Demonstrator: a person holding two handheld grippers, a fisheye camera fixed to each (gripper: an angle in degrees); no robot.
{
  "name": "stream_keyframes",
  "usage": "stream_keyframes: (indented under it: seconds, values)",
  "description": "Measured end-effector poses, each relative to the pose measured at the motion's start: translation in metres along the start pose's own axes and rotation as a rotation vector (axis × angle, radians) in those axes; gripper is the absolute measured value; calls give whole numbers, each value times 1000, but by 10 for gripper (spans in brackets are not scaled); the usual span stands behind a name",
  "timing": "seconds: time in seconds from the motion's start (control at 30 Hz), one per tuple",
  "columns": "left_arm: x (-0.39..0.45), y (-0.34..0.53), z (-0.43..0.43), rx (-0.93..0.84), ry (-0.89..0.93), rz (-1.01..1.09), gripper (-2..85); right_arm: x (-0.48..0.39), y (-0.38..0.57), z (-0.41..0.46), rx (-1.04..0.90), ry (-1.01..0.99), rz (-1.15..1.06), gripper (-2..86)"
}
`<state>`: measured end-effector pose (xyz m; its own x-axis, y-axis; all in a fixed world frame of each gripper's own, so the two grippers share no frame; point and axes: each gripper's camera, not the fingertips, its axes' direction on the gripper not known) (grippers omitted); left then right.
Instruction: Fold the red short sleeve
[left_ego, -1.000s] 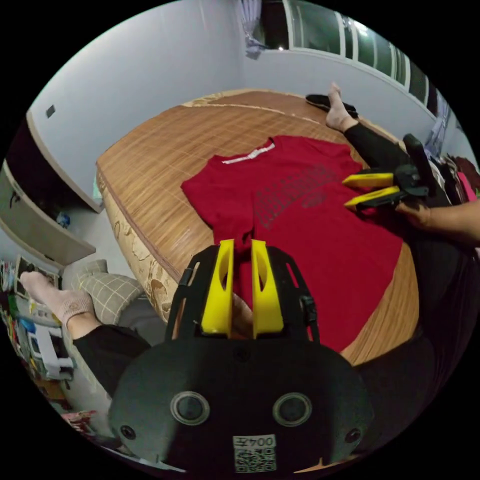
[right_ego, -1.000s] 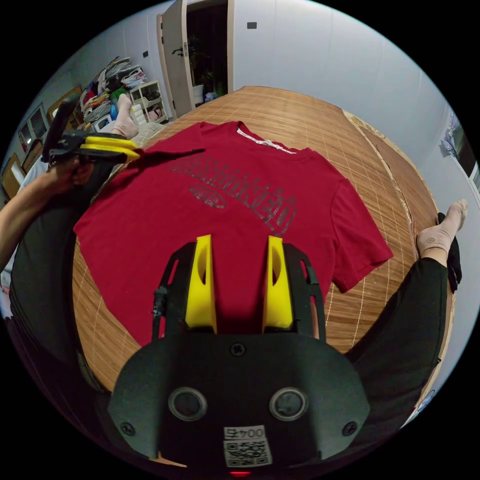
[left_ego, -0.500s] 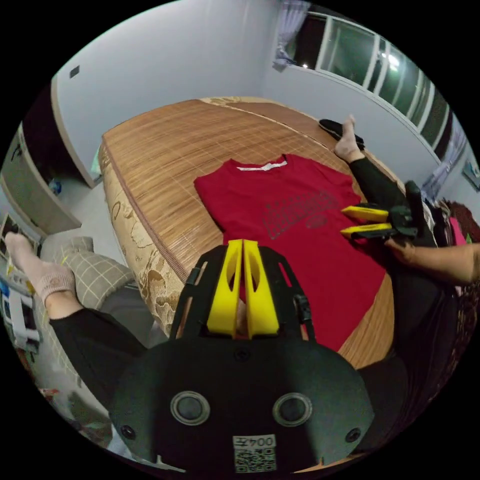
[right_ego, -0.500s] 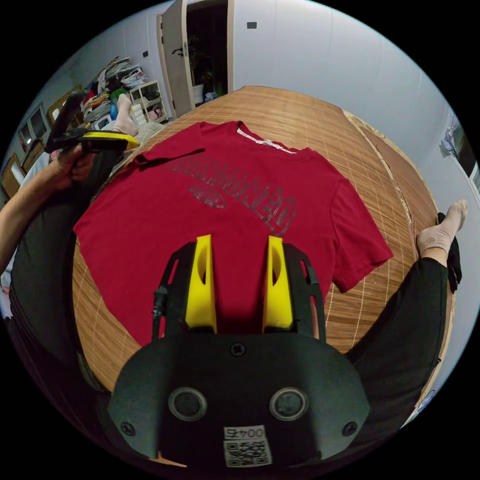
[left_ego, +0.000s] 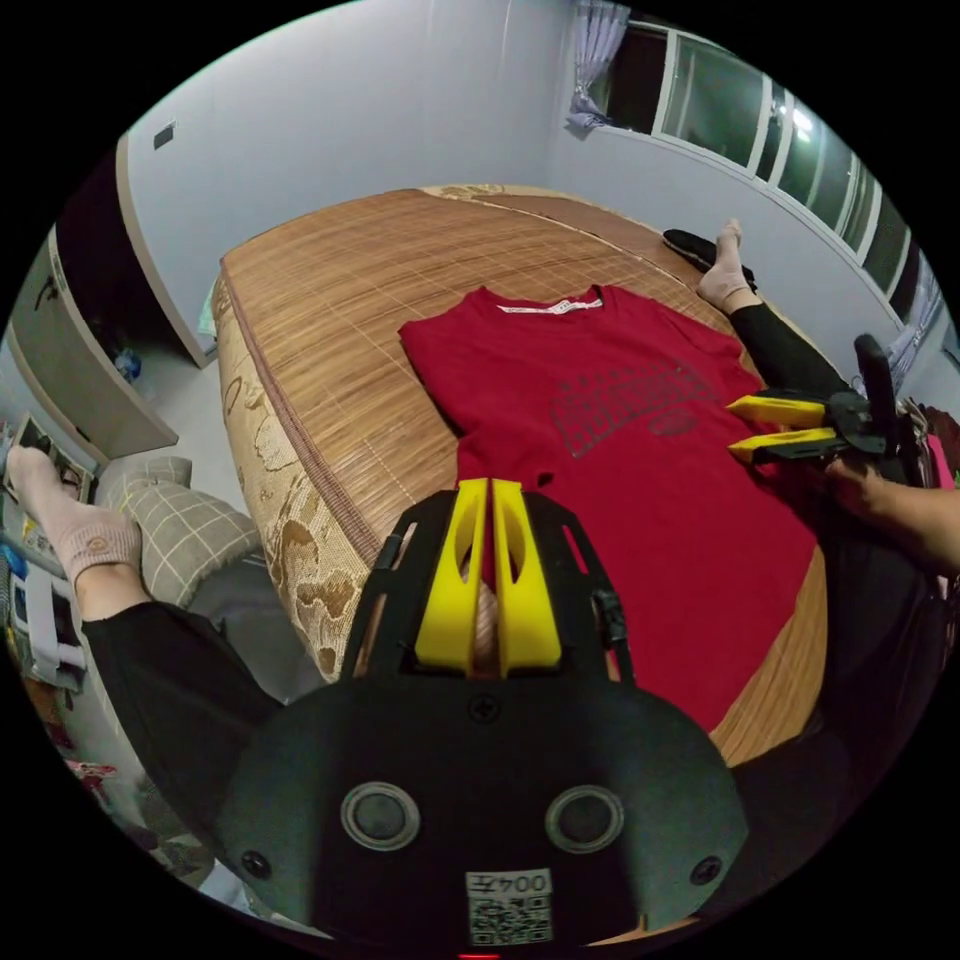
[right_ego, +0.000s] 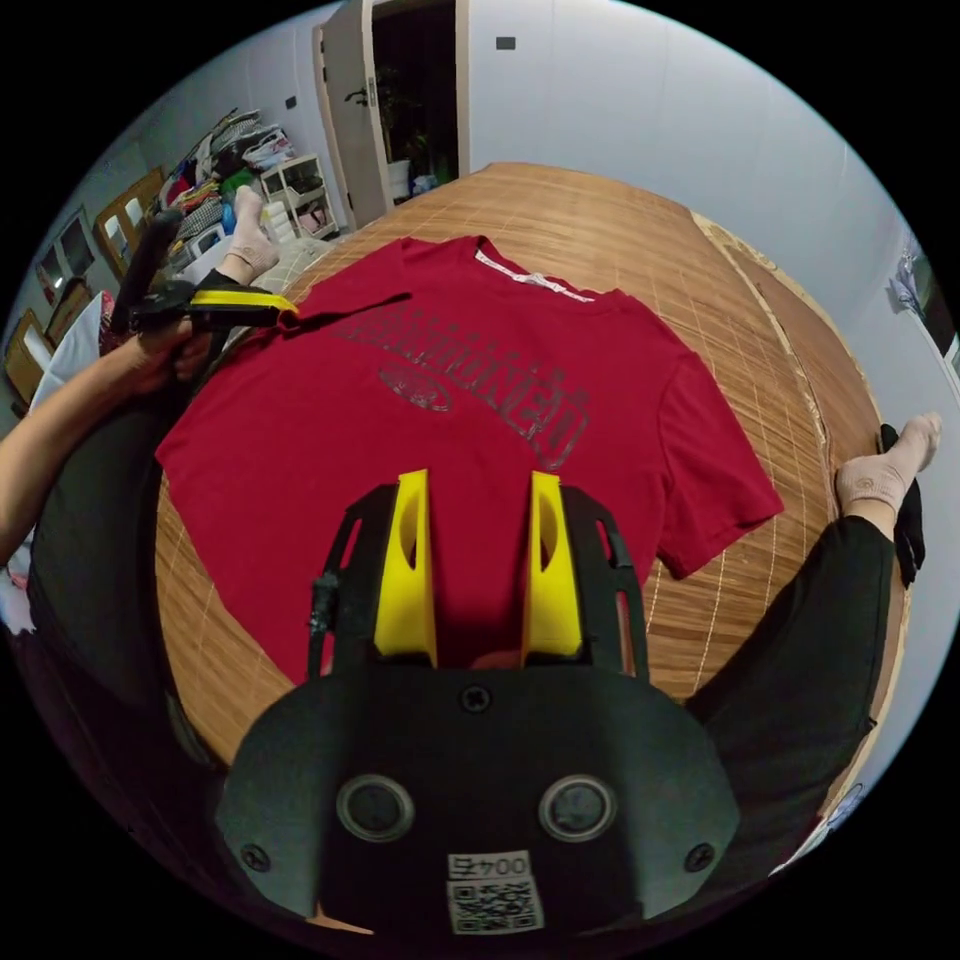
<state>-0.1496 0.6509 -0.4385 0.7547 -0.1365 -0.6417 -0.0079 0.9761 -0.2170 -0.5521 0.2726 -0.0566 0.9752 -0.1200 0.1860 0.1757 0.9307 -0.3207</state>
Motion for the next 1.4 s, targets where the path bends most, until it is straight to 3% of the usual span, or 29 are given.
stream_keyframes:
  seconds: [0.13,0.3,0.53,0.83,1.0,1.1,1.4]
  values:
    - [-1,5,2,1,-5,5,8,16,-45,-27,196,-291,20,66]
    - [-2,12,5,7,-8,6,8,17,-144,-3,140,-516,3,44]
    - [-1,22,8,8,-31,16,9,-11,-253,51,-15,-471,-86,55]
    - [-1,33,12,4,-35,18,11,-30,-293,83,-120,-475,-79,57]
    - [1,42,12,-2,-51,-34,14,-44,-295,81,-76,-280,-109,7]
    - [3,49,12,-5,-78,-57,17,-43,-293,84,-53,-294,-75,6]
    - [3,66,4,31,-24,-94,62,-38,-250,34,47,-318,-135,92]
